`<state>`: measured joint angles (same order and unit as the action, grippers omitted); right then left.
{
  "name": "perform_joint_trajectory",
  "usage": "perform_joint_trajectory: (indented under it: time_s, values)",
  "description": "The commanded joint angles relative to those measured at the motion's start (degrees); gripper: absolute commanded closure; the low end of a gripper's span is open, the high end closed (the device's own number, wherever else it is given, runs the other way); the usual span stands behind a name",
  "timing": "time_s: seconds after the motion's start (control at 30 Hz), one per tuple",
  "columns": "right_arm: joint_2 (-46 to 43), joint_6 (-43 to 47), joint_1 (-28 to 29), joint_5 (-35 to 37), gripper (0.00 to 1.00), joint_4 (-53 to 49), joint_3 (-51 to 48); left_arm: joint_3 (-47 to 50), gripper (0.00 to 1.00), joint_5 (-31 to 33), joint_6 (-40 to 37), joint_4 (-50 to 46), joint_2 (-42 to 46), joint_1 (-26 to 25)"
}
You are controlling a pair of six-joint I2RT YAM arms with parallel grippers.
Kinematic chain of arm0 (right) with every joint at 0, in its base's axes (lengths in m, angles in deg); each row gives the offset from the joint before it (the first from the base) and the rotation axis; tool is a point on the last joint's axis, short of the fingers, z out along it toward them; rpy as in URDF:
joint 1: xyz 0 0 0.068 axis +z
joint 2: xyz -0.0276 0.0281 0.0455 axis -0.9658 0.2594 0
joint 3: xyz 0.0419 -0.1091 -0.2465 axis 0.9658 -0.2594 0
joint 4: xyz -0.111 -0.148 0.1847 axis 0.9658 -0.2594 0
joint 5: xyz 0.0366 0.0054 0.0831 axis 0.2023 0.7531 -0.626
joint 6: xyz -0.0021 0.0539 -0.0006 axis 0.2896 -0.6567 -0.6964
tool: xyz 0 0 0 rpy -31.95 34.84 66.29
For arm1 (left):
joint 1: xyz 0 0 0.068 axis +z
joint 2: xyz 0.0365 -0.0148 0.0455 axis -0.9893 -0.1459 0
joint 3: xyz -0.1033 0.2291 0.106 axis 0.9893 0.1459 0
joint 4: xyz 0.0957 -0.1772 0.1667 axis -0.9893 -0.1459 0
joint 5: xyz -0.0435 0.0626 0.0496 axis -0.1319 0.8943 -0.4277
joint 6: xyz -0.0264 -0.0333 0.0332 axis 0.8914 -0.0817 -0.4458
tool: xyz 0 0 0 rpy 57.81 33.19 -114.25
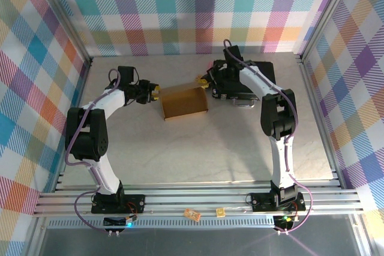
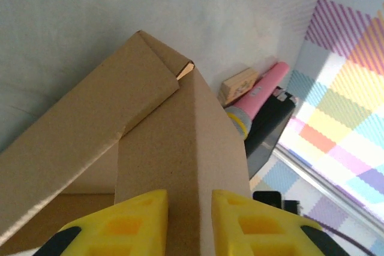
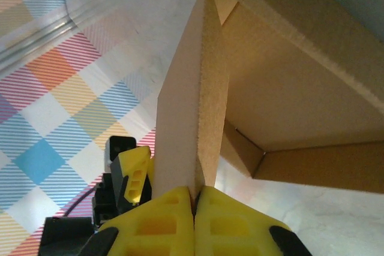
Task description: Fold the paper box
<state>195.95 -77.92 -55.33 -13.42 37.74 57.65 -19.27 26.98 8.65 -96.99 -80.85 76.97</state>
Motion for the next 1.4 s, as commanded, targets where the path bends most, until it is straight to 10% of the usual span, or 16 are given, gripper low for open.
perform_joint_trajectory:
  time_s: [0.0, 0.9, 1.37]
  values:
    - [-0.5, 7.2, 2.0, -3.7, 1.00, -0.1, -2.5, 1.7, 0.75, 0.2, -5.7, -2.2, -0.2, -0.8]
    - [-1.8, 29.9, 3.6, 5.8, 1.00, -11.4, -5.4, 3.0, 0.61, 11.0, -28.1, -21.7, 7.2, -1.2]
    - [-1.1, 32.2, 4.2, 7.8, 1.00, -12.4, -5.2, 9.2, 0.55, 10.4, -25.4, -20.1, 9.1, -5.5]
